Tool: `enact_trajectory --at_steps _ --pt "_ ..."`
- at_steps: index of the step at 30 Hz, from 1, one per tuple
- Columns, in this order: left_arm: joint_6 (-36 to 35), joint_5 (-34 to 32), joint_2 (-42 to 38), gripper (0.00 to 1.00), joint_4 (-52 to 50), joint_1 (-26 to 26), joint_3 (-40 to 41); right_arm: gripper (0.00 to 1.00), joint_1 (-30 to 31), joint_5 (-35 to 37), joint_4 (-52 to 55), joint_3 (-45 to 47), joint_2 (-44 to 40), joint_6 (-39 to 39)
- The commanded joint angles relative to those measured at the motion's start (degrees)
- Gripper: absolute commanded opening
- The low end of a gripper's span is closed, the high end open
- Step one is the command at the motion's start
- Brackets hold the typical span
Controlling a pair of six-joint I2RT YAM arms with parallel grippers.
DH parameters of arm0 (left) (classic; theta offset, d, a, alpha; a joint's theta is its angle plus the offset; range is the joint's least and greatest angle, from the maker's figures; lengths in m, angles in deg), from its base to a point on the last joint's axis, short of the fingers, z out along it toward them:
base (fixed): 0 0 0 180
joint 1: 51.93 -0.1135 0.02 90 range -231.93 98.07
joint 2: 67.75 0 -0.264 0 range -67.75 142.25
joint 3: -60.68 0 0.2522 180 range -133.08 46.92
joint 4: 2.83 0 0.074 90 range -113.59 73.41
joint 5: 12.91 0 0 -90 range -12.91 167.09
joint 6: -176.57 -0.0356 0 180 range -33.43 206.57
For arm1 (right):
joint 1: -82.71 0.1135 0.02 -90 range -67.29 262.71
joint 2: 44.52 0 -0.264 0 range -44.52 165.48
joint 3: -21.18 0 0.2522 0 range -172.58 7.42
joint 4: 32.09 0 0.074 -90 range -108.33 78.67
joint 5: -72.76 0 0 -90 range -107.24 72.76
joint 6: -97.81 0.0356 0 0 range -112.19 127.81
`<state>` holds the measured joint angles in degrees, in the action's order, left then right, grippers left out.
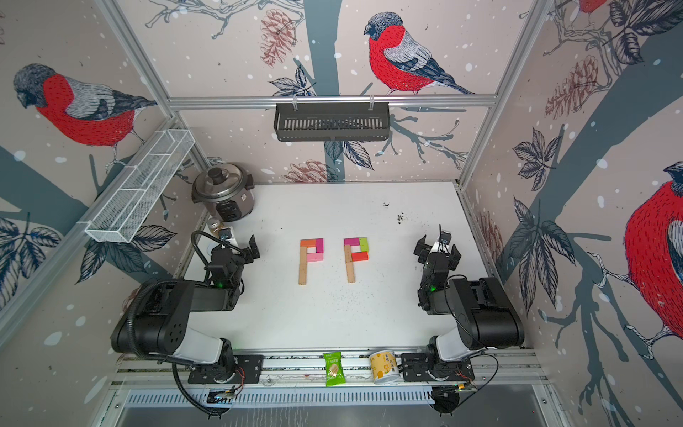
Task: Assemble the letter p with building blocks
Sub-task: Reset both arms
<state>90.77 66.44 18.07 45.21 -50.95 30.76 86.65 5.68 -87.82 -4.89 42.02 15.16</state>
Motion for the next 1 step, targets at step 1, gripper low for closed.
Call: enact_trajectory --at_steps 1 --pt "-0.78 0.8 -0.22 0.98 1.49 -0.07 0.0 1.0 0.01 0.89 -1.82 0.01 -0.27 -0.23"
